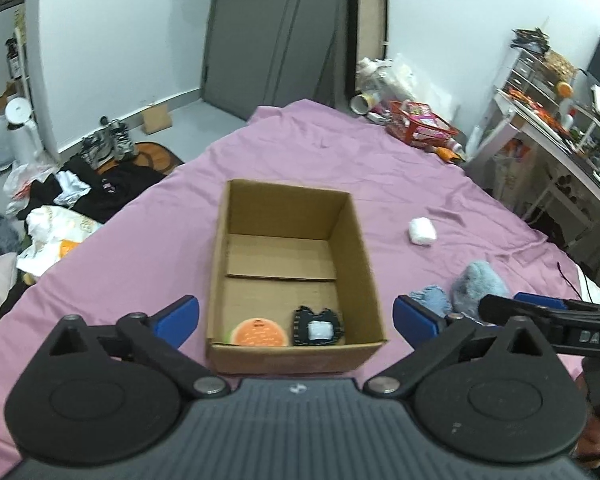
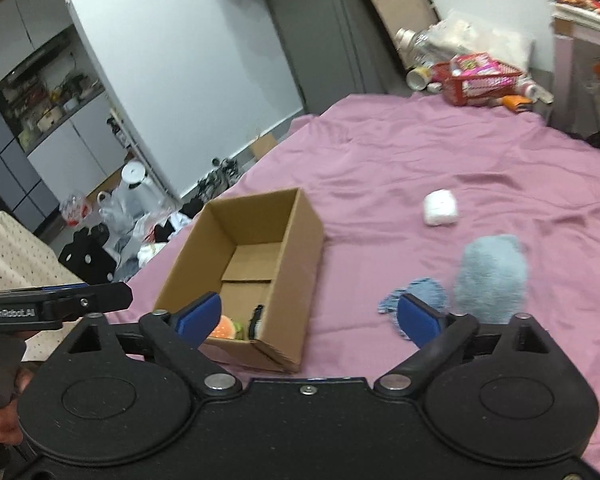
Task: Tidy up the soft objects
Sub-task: 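Return both tools to the remaining objects on the sheet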
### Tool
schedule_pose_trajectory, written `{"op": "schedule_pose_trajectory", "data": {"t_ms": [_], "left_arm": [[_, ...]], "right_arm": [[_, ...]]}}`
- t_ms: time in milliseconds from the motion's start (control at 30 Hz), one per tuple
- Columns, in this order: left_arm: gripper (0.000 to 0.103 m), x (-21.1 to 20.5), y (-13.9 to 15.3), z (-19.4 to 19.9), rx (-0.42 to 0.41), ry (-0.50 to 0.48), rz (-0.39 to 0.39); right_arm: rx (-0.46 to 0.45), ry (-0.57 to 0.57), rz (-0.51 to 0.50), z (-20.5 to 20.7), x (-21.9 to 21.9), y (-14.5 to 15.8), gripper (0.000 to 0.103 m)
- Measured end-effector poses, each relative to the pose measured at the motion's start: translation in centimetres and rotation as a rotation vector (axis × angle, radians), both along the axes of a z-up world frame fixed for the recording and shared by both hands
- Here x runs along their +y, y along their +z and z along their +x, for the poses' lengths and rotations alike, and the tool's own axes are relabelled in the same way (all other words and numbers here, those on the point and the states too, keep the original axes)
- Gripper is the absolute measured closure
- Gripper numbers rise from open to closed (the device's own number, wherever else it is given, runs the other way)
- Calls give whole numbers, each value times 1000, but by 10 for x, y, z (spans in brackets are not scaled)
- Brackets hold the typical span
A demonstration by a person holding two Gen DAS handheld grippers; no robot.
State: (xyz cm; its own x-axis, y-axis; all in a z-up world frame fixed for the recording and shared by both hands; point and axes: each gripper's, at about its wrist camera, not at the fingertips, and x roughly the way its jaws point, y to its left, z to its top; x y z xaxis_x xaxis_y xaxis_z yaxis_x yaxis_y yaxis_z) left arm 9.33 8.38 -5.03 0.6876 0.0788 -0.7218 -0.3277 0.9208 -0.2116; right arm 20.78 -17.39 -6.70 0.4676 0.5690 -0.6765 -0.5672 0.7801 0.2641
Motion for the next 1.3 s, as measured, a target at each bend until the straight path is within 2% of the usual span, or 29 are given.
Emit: {"op": "schedule_pose_trajectory", "data": {"t_ms": [100, 267, 367, 567, 667, 800, 1167, 1300], "left_arm": [[1, -14, 2, 4, -7, -28, 4], [1, -35, 4, 8, -13, -75, 1], [1, -49, 6, 8, -24, -107, 33], [1, -70, 3, 12, -14, -173, 43], [1, -85, 2, 16, -24, -251, 77], [1, -97, -5, 23, -8, -310, 79], [1, -115, -33, 48, 52, -372, 99], [2, -123, -39, 56, 40, -416, 94]], "right_arm": [[-22, -18, 11, -2, -17, 4, 0], [-23, -54, 18, -4, -45, 7, 0], [-24, -81, 21, -5, -61, 8, 0], [-36, -131, 29, -9, -91, 9, 0], [-45, -150, 35, -10, -105, 7, 0], [-49, -174, 36, -9, -120, 2, 0], [-34, -241, 31, -9, -148, -16, 0], [-15, -270, 34, -7, -155, -27, 1]]}}
